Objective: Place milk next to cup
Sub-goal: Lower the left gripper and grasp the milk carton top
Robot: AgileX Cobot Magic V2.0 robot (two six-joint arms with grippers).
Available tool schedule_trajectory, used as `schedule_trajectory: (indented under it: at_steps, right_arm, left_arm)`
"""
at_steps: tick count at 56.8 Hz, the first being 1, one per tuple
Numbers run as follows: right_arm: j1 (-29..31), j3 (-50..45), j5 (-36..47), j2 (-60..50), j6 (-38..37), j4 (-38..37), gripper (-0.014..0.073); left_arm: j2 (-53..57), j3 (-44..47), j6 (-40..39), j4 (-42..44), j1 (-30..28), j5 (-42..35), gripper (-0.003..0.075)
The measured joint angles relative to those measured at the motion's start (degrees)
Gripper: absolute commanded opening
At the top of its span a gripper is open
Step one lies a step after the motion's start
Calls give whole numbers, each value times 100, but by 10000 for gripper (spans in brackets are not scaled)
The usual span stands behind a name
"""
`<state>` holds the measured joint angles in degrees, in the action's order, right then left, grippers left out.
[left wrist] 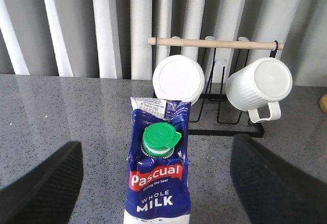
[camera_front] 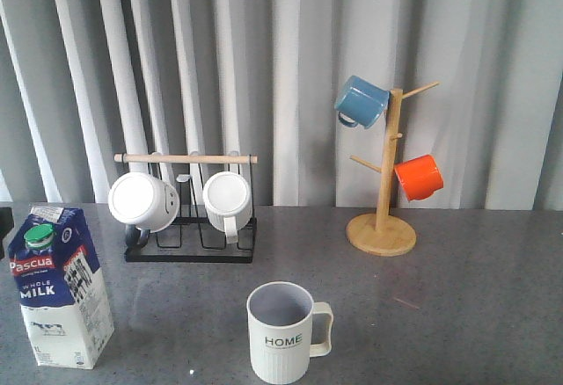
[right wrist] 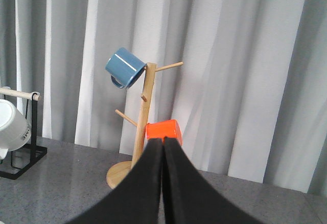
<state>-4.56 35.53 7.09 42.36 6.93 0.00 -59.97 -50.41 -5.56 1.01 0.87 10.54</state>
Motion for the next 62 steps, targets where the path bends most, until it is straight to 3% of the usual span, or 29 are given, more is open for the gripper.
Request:
schedule_trajectory:
  at_steps: [16, 26, 38, 62]
  right_arm:
    - [0, 0, 0, 0, 0, 0, -8]
    - [0, 0, 0, 0, 0, 0, -8]
    - [0, 0, 0, 0, 0, 0, -8]
    - [0, 0, 0, 0, 0, 0, -8]
  left_arm:
    - [0, 0, 0, 0, 0, -124, 573]
    - [-147, -256, -58, -34, 0, -287, 736]
    - [-917, -887, -98, -282, 0, -294, 723]
    - [-2065, -935, -100, -727, 0, -495, 713]
